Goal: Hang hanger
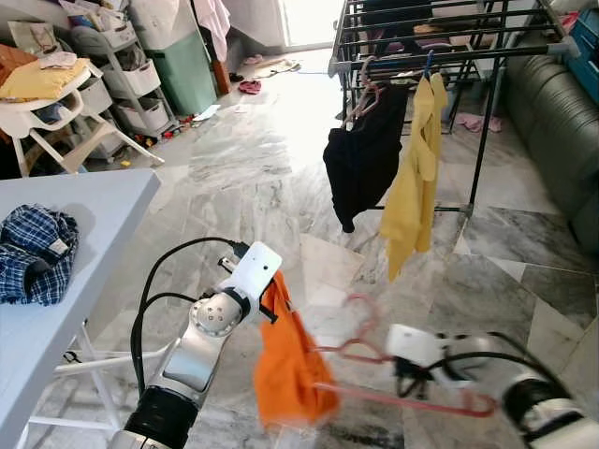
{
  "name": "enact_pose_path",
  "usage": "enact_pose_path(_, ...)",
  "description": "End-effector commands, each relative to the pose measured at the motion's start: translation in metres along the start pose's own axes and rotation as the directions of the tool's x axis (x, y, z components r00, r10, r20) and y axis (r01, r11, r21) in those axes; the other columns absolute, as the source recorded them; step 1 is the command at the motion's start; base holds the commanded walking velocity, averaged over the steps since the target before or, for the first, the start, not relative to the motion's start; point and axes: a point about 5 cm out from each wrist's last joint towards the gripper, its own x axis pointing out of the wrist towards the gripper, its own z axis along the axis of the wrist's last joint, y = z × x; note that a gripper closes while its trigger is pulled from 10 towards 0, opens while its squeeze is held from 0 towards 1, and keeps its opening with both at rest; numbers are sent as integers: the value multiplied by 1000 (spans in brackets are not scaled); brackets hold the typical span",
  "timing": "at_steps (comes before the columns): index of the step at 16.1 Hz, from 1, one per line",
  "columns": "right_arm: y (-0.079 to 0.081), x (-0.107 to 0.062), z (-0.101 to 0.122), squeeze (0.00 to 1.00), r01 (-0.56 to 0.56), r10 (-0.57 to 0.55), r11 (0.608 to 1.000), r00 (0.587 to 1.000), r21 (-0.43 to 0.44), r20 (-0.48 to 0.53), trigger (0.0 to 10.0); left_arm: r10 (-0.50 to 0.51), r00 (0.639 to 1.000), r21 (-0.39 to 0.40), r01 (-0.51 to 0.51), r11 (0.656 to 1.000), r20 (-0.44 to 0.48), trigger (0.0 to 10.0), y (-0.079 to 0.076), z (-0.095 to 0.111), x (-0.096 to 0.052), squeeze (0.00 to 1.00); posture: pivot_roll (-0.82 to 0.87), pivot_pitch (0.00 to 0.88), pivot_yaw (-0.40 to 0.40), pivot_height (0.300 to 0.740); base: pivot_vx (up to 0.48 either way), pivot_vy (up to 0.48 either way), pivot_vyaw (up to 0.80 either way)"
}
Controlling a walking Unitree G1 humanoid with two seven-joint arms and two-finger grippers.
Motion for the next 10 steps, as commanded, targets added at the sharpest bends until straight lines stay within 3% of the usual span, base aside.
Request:
enact_pose_path(1, -6, -7, -15, 0, 44, -44, 999, 994, -5, -99, 10000, 68, 997, 37, -70, 997, 40, 10000, 17, 11, -2, 0, -81, 0, 145, 740, 0, 0, 0)
enact_pose_path(2, -15, -13, -20, 0, 125, -119, 991, 987, 48, -112, 10000, 68, 997, 51, -70, 996, 42, 10000, 17, 11, -3, 0, -80, 0, 146, 740, 0, 0, 0)
enact_pose_path(3, -29, -22, -25, 0, 252, -239, 964, 960, 81, -144, 10000, 64, 997, 54, -66, 996, 49, 10000, 17, 12, -3, 0, -80, 0, 147, 740, 0, 0, 0)
enact_pose_path(5, -43, -30, -26, 0, 387, -364, 907, 918, 164, -156, 10000, 51, 995, 56, -55, 997, 80, 10000, 14, 17, -2, 0, -78, 0, 150, 740, 0, 0, 0)
enact_pose_path(7, -46, -28, -14, 0, 401, -389, 889, 916, 219, -98, 10000, 32, 990, 80, -43, 996, 137, 10000, 8, 25, -2, 0, -77, 0, 150, 740, 0, 0, 0)
enact_pose_path(10, -42, -17, 7, 0, 356, -363, 909, 932, 214, -11, 10000, -4, 986, 131, -18, 991, 165, 10000, -1, 30, 0, 0, -75, 0, 150, 740, 0, 0, 0)
